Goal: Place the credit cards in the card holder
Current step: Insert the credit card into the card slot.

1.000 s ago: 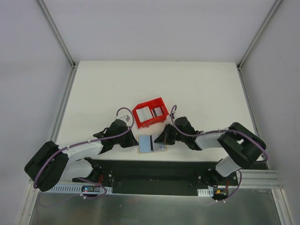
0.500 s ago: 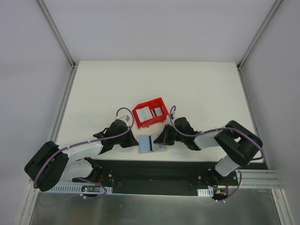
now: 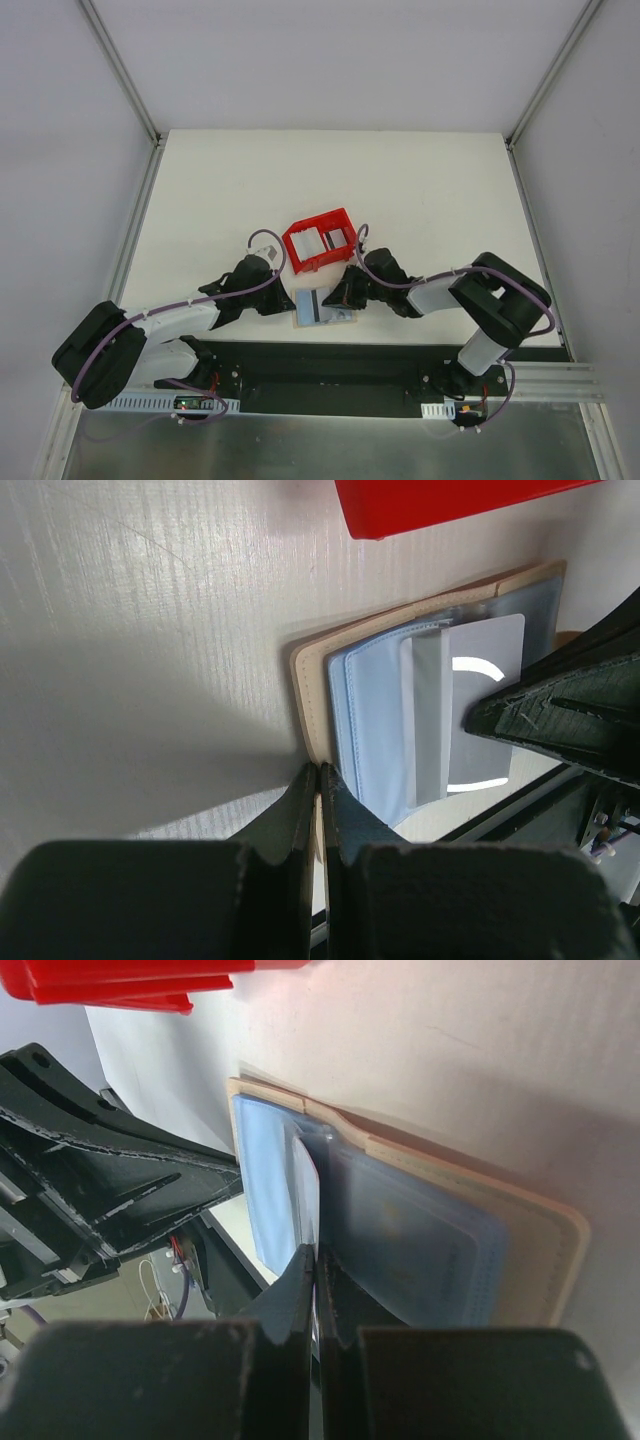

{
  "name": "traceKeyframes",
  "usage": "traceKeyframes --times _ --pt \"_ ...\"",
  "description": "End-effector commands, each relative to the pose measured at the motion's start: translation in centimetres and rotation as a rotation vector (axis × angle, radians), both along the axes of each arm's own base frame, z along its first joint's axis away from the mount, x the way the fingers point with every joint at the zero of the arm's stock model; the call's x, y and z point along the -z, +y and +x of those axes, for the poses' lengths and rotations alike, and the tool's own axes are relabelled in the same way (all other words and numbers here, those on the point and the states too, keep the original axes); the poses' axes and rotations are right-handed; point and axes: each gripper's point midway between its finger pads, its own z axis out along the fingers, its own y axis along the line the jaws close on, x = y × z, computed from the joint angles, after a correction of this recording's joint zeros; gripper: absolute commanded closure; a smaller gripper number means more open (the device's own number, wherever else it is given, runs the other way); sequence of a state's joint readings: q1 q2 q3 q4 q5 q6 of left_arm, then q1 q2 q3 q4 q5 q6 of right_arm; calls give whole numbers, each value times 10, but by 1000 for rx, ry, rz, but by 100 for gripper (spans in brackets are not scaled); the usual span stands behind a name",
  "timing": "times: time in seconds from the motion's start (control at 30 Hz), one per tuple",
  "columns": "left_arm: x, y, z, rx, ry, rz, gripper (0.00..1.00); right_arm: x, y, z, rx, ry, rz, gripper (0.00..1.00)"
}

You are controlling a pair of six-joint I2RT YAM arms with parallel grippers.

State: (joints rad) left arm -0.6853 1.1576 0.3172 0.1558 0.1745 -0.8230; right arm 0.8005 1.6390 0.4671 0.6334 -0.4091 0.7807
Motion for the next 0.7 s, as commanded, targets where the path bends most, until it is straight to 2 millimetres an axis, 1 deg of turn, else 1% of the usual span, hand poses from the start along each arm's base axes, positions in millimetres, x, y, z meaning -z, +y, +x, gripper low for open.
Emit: traceKeyframes --times 0.0,0.1,0.2,0.27,0.3,0.4,0.5,0.67 --pt "14 12 -7 -16 37 50 100 6 8 -3 6 28 -18 99" --pt "15 12 -7 -17 39 50 100 3 13 -3 9 17 -16 98" --pt "15 12 -7 -19 38 52 100 4 7 0 25 -10 -40 90" --pt "15 12 -7 -19 37 51 100 4 -1 2 33 -36 -88 77" --pt "15 12 -7 -19 39 51 100 7 -8 1 30 -39 -133 73" --pt "15 12 -7 -19 37 51 100 6 -21 4 26 -77 -221 60" --pt "15 12 -7 -13 37 52 100 4 -25 5 21 -96 -257 57" --pt "13 9 -6 -6 37 44 100 4 -17 0 -25 -79 -252 57"
